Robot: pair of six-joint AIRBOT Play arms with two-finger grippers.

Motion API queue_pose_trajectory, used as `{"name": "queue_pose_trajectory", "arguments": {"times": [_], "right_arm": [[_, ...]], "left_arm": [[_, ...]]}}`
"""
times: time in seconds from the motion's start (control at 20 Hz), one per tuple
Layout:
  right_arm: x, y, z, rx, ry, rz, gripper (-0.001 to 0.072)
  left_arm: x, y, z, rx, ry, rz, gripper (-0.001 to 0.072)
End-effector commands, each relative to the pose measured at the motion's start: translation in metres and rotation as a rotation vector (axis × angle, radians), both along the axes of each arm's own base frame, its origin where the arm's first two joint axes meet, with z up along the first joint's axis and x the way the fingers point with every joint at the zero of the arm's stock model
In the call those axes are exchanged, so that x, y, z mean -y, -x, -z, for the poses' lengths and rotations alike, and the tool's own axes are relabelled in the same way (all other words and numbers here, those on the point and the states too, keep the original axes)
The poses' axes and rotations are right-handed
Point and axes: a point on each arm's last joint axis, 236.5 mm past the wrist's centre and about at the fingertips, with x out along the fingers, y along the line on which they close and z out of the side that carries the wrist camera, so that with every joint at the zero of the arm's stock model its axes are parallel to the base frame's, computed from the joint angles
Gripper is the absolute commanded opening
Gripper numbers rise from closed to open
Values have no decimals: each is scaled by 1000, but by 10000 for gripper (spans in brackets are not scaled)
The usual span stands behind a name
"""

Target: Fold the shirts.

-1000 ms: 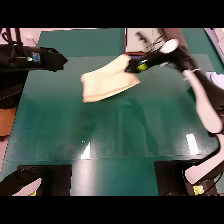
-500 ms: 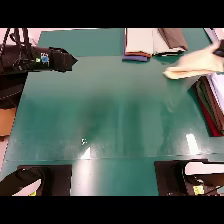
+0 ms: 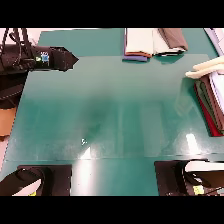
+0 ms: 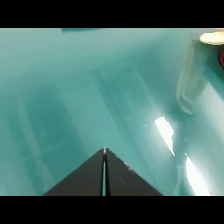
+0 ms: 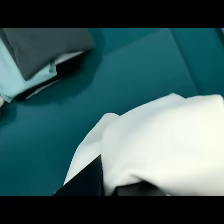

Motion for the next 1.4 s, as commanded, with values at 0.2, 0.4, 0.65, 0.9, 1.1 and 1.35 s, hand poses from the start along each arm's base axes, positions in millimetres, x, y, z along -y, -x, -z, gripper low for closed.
{"name": "queue_pose_trajectory", "arguments": {"times": [0.2,0.4,0.65,0.9,1.1,1.35], "right_arm": [[1,15,-89,151,160,18,14],[20,53,-69,78,192,90,14],[60,146,-6,-230,288,240,14],[66,222,72,-424,163,342,16],[62,267,116,-502,60,413,286],[84,322,94,-486,99,584,454]], "left_arm": [[1,1,1,-6,-2,5,27],[0,5,6,-22,-20,17,27],[0,7,9,-32,-27,20,27],[0,7,9,-36,-29,22,27],[0,8,10,-38,-31,23,27],[0,8,10,-38,-31,23,27]]}}
